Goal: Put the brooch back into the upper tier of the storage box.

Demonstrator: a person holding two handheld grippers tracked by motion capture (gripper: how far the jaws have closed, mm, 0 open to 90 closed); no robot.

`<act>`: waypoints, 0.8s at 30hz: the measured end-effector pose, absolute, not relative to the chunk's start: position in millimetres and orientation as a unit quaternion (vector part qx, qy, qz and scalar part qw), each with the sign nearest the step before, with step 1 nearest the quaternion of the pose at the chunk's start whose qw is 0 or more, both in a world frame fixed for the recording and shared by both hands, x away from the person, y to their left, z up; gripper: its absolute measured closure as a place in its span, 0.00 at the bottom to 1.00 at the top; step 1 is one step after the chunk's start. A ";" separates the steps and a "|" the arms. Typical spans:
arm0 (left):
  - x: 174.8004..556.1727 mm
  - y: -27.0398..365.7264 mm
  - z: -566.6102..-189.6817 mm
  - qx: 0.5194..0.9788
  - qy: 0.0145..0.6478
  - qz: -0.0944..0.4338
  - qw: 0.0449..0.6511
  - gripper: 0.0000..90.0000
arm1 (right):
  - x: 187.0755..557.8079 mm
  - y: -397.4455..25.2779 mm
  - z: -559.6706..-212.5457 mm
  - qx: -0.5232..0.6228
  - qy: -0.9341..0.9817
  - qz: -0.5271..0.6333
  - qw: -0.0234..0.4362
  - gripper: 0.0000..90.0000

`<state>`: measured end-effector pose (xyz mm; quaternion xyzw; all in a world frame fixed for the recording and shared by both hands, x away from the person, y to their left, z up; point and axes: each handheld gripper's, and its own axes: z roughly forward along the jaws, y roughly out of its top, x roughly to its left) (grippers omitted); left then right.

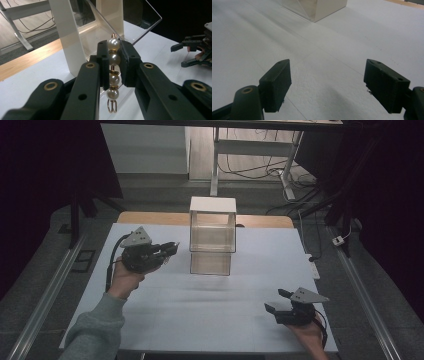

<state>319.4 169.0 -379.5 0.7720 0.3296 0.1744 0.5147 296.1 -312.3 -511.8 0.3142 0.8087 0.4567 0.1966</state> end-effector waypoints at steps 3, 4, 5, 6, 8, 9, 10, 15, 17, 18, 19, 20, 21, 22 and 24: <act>320.9 166.5 -378.1 0.770 0.330 0.174 0.518 0.87 | 296.0 -312.6 -511.5 0.315 0.810 0.453 0.198 0.24; 321.5 165.7 -377.6 0.770 0.329 0.173 0.518 0.87 | 296.2 -312.4 -512.0 0.314 0.809 0.456 0.196 0.24; 322.0 164.8 -377.1 0.770 0.329 0.173 0.519 0.87 | 296.3 -312.1 -512.2 0.313 0.809 0.458 0.195 0.24; 322.6 164.3 -376.5 0.770 0.328 0.173 0.518 0.87 | 296.3 -312.1 -512.3 0.313 0.809 0.457 0.195 0.24; 324.0 163.2 -375.0 0.769 0.328 0.174 0.520 0.87 | 296.3 -312.1 -512.3 0.313 0.809 0.457 0.195 0.24; 324.5 162.8 -374.4 0.769 0.328 0.174 0.520 0.87 | 296.4 -312.4 -512.1 0.313 0.810 0.456 0.195 0.24; 325.1 162.3 -373.7 0.768 0.328 0.174 0.521 0.87 | 296.5 -312.6 -511.8 0.313 0.812 0.454 0.194 0.24; 328.1 159.4 -371.0 0.770 0.326 0.174 0.520 0.87 | 296.5 -312.3 -512.2 0.313 0.811 0.454 0.194 0.24; 329.0 158.0 -370.4 0.769 0.326 0.174 0.521 0.87 | 296.5 -312.4 -512.2 0.313 0.811 0.454 0.194 0.24; 329.6 157.4 -370.0 0.769 0.325 0.174 0.522 0.87 | 296.6 -312.4 -512.3 0.313 0.811 0.454 0.194 0.24; 330.1 156.9 -369.6 0.769 0.325 0.174 0.522 0.87 | 296.6 -312.4 -512.3 0.313 0.811 0.454 0.194 0.24; 330.7 156.4 -369.1 0.769 0.325 0.174 0.523 0.87 | 296.6 -312.3 -512.4 0.313 0.811 0.454 0.194 0.24; 331.4 155.6 -368.9 0.768 0.325 0.173 0.523 0.87 | 296.7 -312.0 -512.8 0.313 0.810 0.456 0.194 0.24; 332.0 154.8 -368.5 0.768 0.325 0.173 0.523 0.87 | 296.7 -312.0 -512.9 0.313 0.810 0.456 0.194 0.24; 333.1 153.7 -367.5 0.769 0.324 0.173 0.523 0.87 | 296.7 -312.1 -512.9 0.314 0.810 0.456 0.194 0.24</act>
